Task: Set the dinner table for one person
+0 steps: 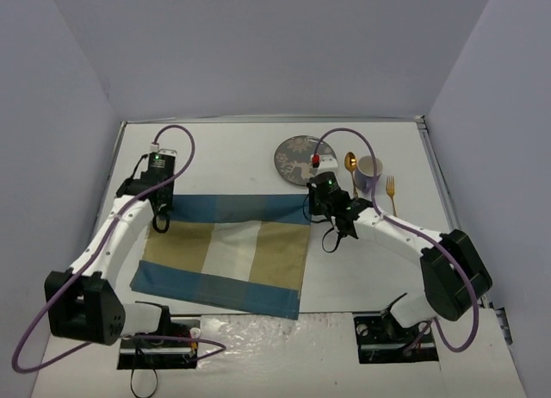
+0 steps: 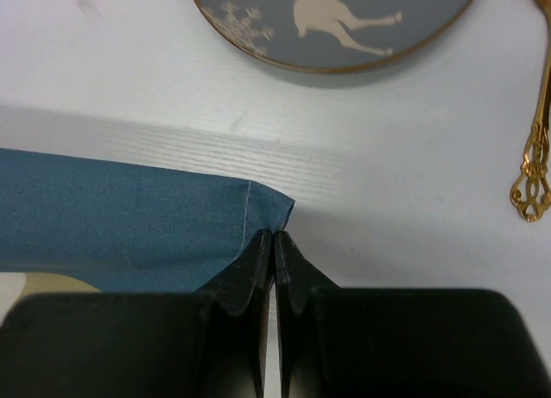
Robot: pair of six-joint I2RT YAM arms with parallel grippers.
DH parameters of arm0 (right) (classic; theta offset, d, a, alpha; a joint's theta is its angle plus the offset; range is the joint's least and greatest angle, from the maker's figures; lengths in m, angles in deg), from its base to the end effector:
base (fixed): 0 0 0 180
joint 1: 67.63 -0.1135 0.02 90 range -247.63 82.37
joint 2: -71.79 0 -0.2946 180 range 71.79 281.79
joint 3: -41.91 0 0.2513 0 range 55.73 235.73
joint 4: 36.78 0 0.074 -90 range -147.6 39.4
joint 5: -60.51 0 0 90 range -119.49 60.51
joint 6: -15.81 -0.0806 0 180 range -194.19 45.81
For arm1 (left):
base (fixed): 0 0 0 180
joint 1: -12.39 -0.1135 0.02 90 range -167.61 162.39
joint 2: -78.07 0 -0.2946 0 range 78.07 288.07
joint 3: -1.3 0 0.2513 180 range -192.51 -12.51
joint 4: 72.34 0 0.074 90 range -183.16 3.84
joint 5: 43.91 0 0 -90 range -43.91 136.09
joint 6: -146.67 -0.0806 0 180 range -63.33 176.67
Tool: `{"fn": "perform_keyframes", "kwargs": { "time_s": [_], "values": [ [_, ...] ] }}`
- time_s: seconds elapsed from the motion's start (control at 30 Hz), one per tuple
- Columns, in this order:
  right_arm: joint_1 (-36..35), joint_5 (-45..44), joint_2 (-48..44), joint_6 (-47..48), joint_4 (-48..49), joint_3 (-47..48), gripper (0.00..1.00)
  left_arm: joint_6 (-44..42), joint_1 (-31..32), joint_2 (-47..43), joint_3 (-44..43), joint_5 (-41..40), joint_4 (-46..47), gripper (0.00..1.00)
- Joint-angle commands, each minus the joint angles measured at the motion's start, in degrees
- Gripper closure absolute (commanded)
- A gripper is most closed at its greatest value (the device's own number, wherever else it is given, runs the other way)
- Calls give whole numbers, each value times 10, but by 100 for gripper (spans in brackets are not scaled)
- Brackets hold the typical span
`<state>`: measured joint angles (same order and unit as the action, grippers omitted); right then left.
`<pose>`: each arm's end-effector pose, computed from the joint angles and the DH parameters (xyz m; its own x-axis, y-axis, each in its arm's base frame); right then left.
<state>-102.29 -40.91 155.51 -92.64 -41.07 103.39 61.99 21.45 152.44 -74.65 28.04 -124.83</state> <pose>0.3029 0.1901 0.2429 -0.4788 0.0461 -0.8767 -0.2743 0.9408 0.1993 0.2872 -0.0205 0.2872 -0.7592 0.0318 -0.6501 -0.1141 0.9768 0.1810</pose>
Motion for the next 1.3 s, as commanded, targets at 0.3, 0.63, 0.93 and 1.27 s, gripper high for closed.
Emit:
{"fn": "perform_keyframes", "kwargs": {
  "time_s": [0.3,0.63,0.93,1.27],
  "values": [
    [6,24,88,7,39,113,100,32,-49,-57,27,-141,85,89],
    [6,18,147,21,15,208,43,57,-79,52,-101,-95,77,3],
    [10,20,-35,26,-20,152,10,212,95,16,1,16,111,3],
    [20,29,-203,4,-44,41,0,284,150,173,36,36,167,3]
  ]
}}
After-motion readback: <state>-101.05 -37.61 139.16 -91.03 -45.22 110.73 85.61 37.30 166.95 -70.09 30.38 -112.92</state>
